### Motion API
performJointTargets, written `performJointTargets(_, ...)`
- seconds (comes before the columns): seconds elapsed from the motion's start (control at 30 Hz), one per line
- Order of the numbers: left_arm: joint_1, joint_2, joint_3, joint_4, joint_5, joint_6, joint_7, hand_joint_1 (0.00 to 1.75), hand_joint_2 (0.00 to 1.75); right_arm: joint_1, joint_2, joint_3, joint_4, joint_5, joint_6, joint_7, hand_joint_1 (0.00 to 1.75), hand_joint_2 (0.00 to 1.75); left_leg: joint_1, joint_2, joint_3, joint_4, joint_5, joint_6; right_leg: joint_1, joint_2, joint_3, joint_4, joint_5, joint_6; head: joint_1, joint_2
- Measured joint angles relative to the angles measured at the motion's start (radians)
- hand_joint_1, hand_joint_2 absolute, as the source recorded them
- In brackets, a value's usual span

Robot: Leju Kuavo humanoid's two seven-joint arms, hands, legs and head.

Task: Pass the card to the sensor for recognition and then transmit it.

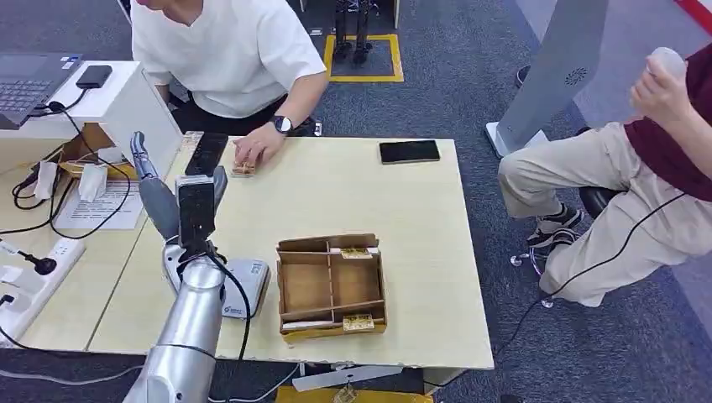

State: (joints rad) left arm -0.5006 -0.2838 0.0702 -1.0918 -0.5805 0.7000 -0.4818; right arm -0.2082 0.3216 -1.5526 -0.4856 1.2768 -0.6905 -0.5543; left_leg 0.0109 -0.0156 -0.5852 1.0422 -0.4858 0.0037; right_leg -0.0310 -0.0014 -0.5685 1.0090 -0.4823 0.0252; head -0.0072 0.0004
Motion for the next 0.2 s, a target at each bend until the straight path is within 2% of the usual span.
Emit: performJointTargets(0.2, 0.113, 0.028, -0.072, -0.168, 0.114, 0.000, -0.043, 0.00, 1.75, 0.002, 0.000, 0.004, 0.002, -0.035, 0.000, -0.014, 0.00, 1.75, 0.000, 0.000, 0.000, 0.000, -0.001, 0.000, 0.000, 0.000, 0.000, 0.000, 0.000, 0.000, 0.000, 0.000)
